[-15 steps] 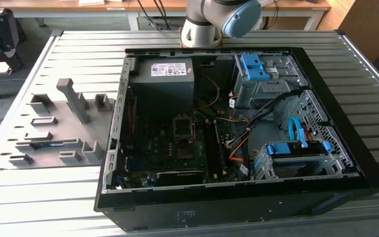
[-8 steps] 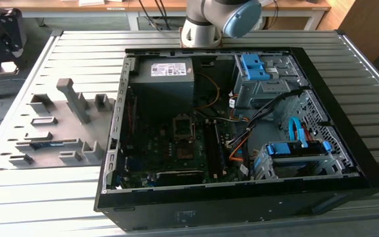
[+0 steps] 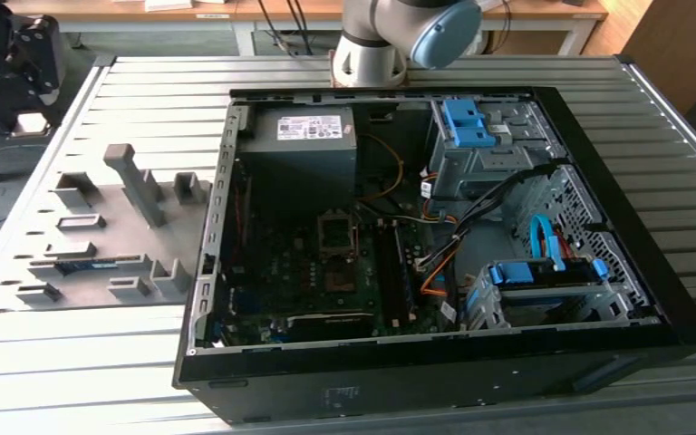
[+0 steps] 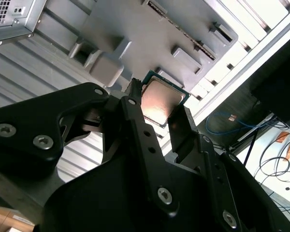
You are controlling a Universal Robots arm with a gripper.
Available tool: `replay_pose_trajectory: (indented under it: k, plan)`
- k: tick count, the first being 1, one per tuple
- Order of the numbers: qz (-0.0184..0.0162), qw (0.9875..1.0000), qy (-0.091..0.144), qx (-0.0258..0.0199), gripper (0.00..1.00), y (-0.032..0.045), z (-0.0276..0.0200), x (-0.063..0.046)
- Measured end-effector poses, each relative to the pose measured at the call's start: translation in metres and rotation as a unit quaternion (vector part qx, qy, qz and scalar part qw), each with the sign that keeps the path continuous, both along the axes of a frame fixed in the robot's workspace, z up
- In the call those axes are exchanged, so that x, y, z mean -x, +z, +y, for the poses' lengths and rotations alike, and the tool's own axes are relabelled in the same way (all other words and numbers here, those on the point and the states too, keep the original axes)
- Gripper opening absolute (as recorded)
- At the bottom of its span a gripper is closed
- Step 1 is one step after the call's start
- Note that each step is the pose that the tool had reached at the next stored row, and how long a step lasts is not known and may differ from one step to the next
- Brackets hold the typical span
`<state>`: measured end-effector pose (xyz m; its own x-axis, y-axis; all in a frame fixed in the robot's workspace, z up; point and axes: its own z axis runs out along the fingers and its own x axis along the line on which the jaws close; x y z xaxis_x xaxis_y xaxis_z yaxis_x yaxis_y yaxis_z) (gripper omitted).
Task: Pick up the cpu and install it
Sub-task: 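Pick up the cpu and move it towards the insertion slot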
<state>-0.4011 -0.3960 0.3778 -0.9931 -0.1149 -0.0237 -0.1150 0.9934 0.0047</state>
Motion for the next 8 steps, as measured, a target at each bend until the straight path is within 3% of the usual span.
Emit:
replay_pose_trajectory:
  k: [8]
  plan:
    - [0.0, 1.0, 0.0, 0.0, 0.47, 0.0, 0.0, -0.016]
